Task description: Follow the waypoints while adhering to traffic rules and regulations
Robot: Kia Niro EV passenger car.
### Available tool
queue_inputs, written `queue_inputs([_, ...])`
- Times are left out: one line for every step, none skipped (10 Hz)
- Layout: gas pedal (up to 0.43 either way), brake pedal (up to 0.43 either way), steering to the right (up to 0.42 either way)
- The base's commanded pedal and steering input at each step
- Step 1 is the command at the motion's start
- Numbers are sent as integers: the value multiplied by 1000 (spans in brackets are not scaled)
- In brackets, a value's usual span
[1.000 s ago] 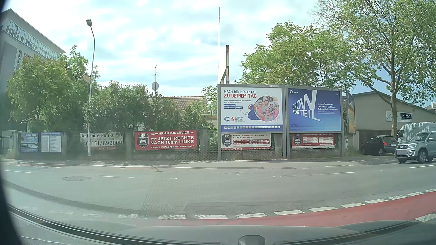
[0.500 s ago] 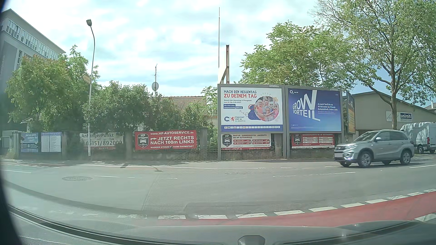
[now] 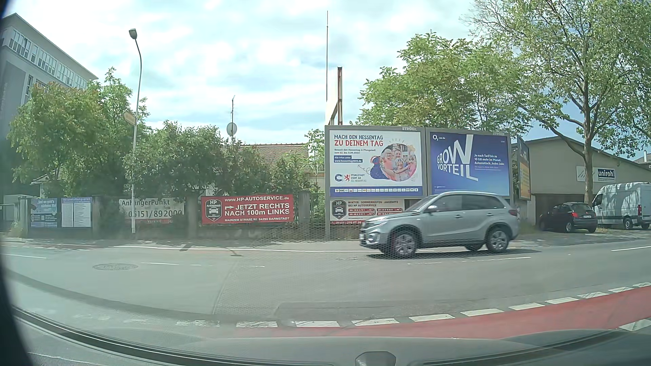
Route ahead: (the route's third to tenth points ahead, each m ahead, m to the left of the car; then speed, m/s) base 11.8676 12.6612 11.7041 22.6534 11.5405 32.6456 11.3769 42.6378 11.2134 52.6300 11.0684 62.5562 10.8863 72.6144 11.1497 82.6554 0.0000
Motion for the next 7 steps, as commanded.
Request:
queue_inputs([0,189,-120])
queue_inputs([0,189,-130])
queue_inputs([0,189,-146])
queue_inputs([0,195,-156])
queue_inputs([0,195,-157])
queue_inputs([0,195,-157])
queue_inputs([0,201,-154])
